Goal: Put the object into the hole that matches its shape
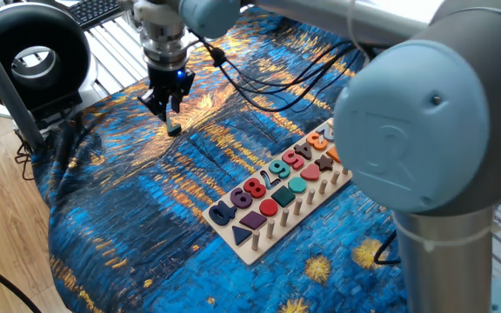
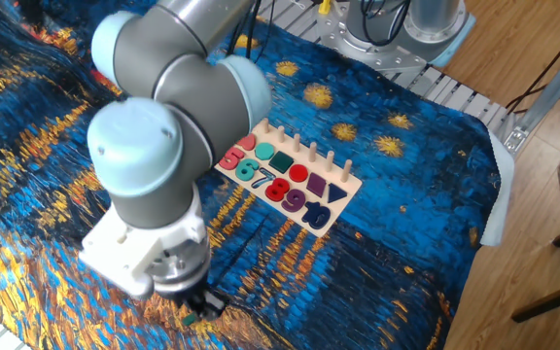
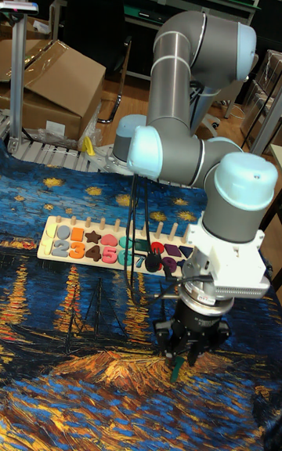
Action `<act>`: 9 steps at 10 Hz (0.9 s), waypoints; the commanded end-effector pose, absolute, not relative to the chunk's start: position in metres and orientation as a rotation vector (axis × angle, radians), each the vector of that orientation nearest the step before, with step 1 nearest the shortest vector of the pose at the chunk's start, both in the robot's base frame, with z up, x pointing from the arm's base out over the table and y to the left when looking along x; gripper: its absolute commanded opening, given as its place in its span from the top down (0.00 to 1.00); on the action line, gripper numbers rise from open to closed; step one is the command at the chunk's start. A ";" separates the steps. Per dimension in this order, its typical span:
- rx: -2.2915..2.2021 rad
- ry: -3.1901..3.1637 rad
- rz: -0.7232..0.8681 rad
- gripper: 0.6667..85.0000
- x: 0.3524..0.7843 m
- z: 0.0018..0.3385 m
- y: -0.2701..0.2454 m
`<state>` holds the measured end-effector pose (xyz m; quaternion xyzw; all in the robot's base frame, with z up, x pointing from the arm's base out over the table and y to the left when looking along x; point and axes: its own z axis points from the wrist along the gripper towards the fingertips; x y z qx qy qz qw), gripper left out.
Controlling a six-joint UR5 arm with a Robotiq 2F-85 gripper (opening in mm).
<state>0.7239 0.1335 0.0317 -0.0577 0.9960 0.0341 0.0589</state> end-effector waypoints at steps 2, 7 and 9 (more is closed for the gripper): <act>-0.137 3.003 0.119 0.54 0.732 0.027 0.138; -0.126 2.982 0.094 0.56 0.738 0.028 0.134; -0.104 2.981 0.105 0.57 0.739 0.028 0.136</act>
